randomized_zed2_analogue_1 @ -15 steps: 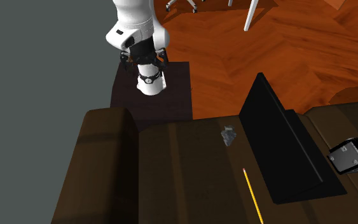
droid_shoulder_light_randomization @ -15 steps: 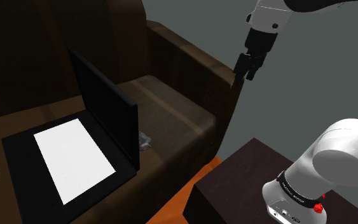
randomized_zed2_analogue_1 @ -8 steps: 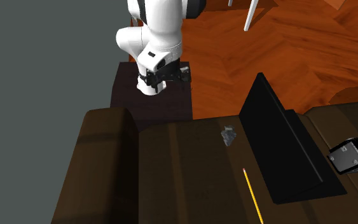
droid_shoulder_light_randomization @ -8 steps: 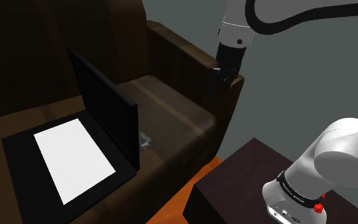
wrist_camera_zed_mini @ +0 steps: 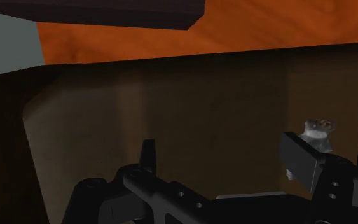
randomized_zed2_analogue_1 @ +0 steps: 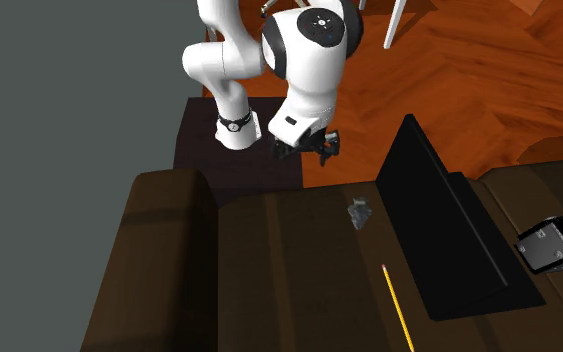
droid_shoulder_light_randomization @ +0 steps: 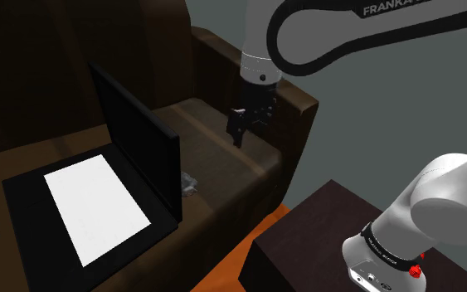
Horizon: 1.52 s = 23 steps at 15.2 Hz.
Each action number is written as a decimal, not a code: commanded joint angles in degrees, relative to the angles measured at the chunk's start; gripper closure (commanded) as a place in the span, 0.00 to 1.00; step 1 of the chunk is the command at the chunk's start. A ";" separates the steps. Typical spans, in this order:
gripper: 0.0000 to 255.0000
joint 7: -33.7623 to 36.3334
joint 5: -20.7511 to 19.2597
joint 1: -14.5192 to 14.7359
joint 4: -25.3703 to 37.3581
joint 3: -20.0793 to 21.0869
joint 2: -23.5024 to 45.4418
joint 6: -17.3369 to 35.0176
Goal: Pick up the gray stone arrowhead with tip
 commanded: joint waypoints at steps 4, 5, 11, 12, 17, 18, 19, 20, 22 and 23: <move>0.00 7.96 -3.47 0.53 5.87 5.13 10.97 4.08; 0.00 9.65 -4.56 0.74 7.25 5.95 13.30 4.70; 0.00 20.04 -12.88 3.81 17.14 8.78 28.14 6.62; 0.00 21.64 -14.34 4.74 19.08 8.79 30.66 6.62; 0.00 24.56 -17.43 6.82 21.53 8.18 35.99 8.40; 0.00 24.73 -17.71 6.91 21.25 8.07 36.42 9.04; 0.00 24.90 -18.01 7.01 20.98 7.94 36.86 9.68; 0.00 25.09 -18.31 7.12 20.72 7.81 37.30 10.32; 0.00 25.38 -18.79 7.29 20.35 7.60 38.03 11.31; 0.00 25.37 -18.79 7.29 20.34 7.60 38.02 11.31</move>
